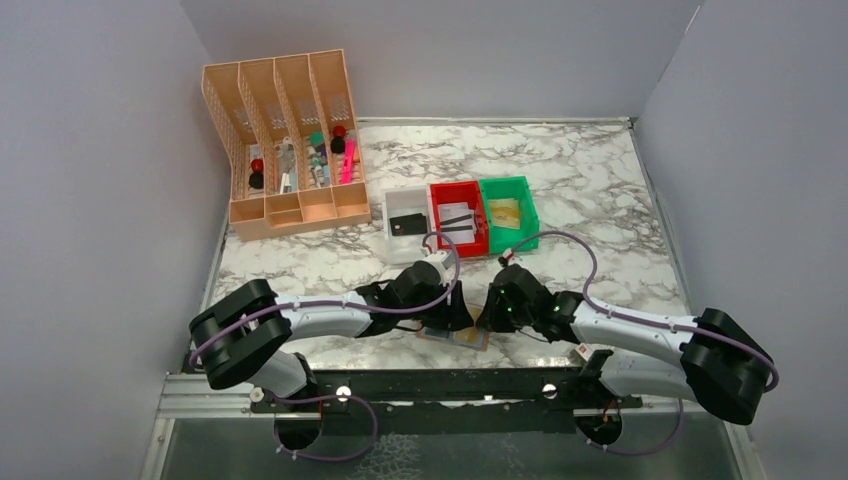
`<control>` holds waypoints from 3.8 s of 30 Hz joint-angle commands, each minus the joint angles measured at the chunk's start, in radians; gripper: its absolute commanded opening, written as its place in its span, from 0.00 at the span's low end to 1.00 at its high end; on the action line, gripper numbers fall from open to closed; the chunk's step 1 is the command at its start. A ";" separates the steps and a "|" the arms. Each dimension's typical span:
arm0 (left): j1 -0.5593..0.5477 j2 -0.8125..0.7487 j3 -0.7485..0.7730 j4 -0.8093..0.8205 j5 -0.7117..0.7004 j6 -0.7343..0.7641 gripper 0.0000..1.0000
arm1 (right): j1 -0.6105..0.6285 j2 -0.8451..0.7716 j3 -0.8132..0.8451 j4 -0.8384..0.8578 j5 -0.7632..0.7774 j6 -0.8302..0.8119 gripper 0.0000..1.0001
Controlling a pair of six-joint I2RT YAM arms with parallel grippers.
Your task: Take the credit cards out of the card holder
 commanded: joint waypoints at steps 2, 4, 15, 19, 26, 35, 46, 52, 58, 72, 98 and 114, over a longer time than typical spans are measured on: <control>-0.015 0.038 0.010 0.028 -0.044 -0.017 0.59 | 0.004 -0.007 -0.054 -0.013 0.013 0.027 0.20; -0.017 0.043 0.003 -0.001 -0.088 -0.037 0.58 | 0.004 -0.002 -0.063 -0.008 0.009 0.029 0.20; -0.024 0.093 -0.083 0.040 -0.135 -0.133 0.45 | 0.004 0.056 -0.106 0.052 -0.034 0.049 0.20; -0.028 0.112 -0.117 0.092 -0.128 -0.175 0.38 | 0.004 0.063 -0.110 0.060 -0.038 0.043 0.20; -0.029 0.092 -0.147 0.152 -0.134 -0.198 0.24 | 0.004 0.082 -0.109 0.069 -0.041 0.037 0.19; -0.029 0.030 -0.165 0.181 -0.140 -0.198 0.06 | 0.004 0.124 -0.105 0.061 -0.027 0.047 0.18; -0.029 -0.003 -0.170 0.231 -0.089 -0.171 0.03 | 0.004 0.145 -0.100 0.052 -0.013 0.062 0.17; -0.009 -0.040 -0.211 0.228 -0.098 -0.168 0.00 | 0.004 0.150 -0.104 0.046 -0.002 0.080 0.14; 0.009 -0.073 -0.225 0.194 -0.085 -0.149 0.00 | 0.004 0.171 -0.096 0.045 -0.003 0.076 0.12; 0.022 -0.126 -0.193 0.079 -0.095 -0.092 0.05 | 0.004 0.192 -0.086 0.046 -0.001 0.069 0.12; 0.051 -0.135 -0.231 0.202 0.036 -0.083 0.00 | 0.004 0.191 -0.086 0.042 0.004 0.072 0.12; 0.127 -0.259 -0.286 0.068 0.010 -0.071 0.00 | 0.004 0.205 -0.080 0.045 0.009 0.071 0.11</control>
